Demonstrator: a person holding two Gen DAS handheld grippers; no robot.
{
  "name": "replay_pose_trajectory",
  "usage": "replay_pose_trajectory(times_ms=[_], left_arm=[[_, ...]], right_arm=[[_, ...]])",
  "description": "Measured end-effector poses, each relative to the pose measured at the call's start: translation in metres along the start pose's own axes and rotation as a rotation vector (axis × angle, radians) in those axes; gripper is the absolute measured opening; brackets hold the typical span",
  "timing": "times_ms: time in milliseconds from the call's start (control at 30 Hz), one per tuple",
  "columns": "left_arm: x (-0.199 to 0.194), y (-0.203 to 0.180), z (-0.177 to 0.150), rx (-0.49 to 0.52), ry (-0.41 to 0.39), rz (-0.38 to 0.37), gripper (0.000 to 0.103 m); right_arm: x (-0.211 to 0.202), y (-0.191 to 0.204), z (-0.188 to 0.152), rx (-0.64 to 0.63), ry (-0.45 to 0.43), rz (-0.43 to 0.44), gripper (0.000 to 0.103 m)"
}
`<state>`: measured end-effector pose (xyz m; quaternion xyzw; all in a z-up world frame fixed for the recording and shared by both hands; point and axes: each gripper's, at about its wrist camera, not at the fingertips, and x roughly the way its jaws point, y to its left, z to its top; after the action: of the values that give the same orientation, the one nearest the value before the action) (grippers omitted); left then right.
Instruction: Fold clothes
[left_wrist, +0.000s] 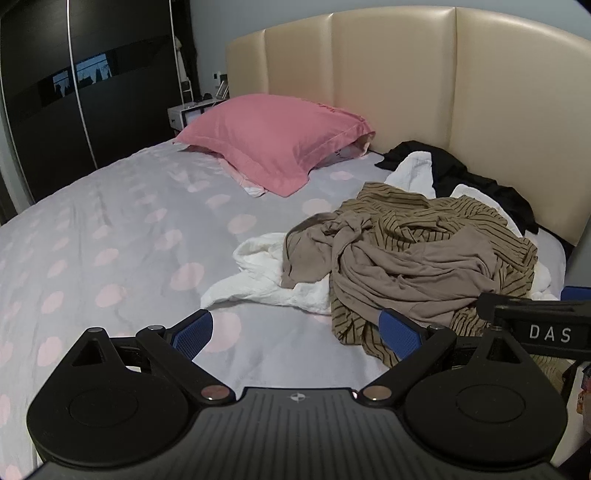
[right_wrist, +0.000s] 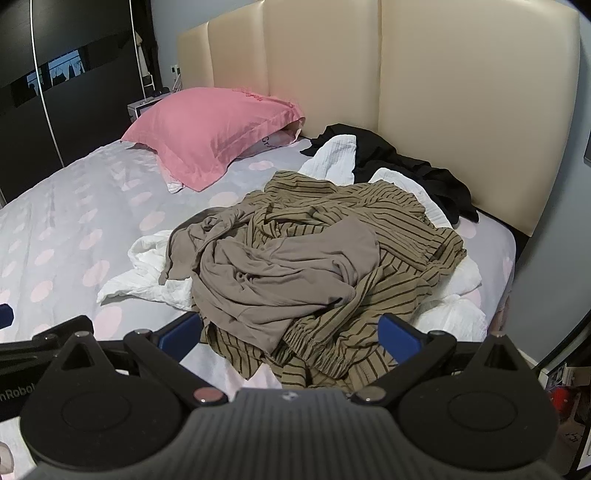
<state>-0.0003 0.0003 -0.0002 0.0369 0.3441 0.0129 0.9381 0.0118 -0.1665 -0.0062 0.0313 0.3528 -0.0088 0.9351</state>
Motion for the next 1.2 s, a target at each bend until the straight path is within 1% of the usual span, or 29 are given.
replay_pose_trajectory(times_ms=[167,267,433,1200], left_arm=[[-0.001,0.002,-0.003,-0.005,-0.019,-0.007,0.098],[-0.001,0.007,-0.004,-0.016,-0.005,-0.02,0.098],[0.0,0.001,0.0,-0.022,0.039,-0.016,0.098],[0.002,0.005,-0.004,-0.022,0.048,-0.013,0.098]], right_arm=[[-0.002,0.003,0.002,-0.006,-0.004,0.002,0.102],[-0.003,0.005,0.003,-0.01,-0.006,0.003,0.102],[-0.005,0.007,0.005,-0.016,-0.01,0.005,0.102],[-0.003,0.009,0.0,-0.034,-0.022,-0.005,0.102]])
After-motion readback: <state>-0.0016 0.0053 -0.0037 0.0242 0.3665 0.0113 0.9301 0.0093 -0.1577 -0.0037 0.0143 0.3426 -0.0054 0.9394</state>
